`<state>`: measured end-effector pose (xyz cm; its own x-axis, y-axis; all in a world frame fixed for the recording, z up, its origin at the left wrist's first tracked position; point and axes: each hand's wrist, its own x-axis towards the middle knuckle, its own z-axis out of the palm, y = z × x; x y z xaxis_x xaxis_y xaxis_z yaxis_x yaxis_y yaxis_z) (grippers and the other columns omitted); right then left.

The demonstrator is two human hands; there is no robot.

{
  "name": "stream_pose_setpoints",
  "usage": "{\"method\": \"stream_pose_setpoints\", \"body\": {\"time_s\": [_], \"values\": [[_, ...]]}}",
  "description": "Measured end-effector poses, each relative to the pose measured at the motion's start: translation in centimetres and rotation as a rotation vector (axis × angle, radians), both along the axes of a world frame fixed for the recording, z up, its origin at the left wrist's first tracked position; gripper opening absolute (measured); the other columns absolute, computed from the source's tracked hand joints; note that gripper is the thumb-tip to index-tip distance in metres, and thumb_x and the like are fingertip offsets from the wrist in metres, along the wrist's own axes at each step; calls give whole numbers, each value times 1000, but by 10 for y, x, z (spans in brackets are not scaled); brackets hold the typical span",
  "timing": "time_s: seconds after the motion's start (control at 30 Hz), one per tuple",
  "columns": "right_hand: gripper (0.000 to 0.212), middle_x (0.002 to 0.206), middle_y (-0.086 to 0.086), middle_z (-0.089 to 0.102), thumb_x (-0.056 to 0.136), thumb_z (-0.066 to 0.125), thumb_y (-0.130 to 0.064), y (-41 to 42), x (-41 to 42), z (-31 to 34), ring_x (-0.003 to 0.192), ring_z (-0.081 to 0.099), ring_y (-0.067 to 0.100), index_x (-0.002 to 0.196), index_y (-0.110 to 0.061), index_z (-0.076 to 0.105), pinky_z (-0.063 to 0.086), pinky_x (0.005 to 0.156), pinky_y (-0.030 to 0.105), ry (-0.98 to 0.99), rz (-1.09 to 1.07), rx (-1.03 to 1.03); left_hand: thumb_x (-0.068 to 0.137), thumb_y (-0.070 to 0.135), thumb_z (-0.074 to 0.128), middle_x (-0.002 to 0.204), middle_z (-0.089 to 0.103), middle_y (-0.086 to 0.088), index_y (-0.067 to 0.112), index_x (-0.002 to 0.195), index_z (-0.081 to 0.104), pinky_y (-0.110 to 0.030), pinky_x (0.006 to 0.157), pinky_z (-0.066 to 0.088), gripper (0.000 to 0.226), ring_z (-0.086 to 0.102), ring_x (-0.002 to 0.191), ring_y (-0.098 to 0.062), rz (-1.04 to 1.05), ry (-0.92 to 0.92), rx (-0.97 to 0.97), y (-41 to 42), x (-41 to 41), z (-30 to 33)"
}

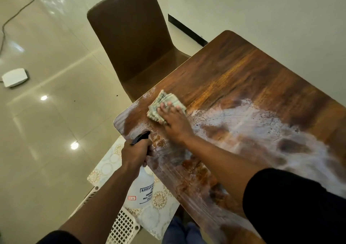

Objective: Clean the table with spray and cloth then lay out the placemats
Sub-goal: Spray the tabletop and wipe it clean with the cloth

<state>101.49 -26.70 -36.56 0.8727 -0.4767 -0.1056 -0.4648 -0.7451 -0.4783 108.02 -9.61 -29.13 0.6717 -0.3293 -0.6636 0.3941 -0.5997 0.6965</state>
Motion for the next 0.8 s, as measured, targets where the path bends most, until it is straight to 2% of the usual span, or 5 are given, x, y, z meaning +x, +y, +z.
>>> {"method": "stream_pose_setpoints", "body": {"time_s": [0.17, 0.27, 0.5, 0.67, 0.8], "values": [[74, 169, -10, 17, 94, 53, -6, -9, -53, -10, 158, 3, 14, 161, -28, 30, 0, 128, 38, -64, 237, -8, 94, 9, 68, 71, 71, -22, 1, 77, 74, -33, 48, 42, 20, 53, 42, -22, -17, 50, 8, 0, -17, -7], [67, 168, -9, 21, 93, 40, -17, -46, -78, 1, 156, 5, 11, 159, -26, 35, 3, 128, 35, -59, 94, 48, 100, 9, 65, 74, 70, -23, 11, 76, 71, -36, 50, 42, 24, 48, 45, -24, -42, 100, -29, -5, -28, -7], [58, 169, -2, 23, 105, 52, -18, -129, -123, -1, 159, 11, 24, 160, -25, 34, 10, 126, 40, 9, -420, 1, 100, 9, 68, 69, 73, -18, -2, 82, 74, -34, 47, 45, 22, 51, 40, -18, -29, 83, -48, -14, -46, -10], [65, 171, -2, 12, 106, 51, -26, -82, -97, 3, 159, 5, 28, 163, -30, 20, 11, 128, 44, 71, -511, -32, 99, 10, 69, 70, 74, -18, -1, 83, 75, -34, 47, 45, 20, 51, 42, -19, 11, 56, -71, -12, -53, -8], [63, 171, -2, 8, 108, 43, -38, -3, -71, 6, 158, 5, 26, 163, -32, 15, 12, 128, 45, 37, -268, -10, 96, 10, 68, 74, 75, -23, 6, 76, 76, -32, 48, 43, 22, 48, 41, -19, 63, 24, -57, 1, -56, -3]]}}
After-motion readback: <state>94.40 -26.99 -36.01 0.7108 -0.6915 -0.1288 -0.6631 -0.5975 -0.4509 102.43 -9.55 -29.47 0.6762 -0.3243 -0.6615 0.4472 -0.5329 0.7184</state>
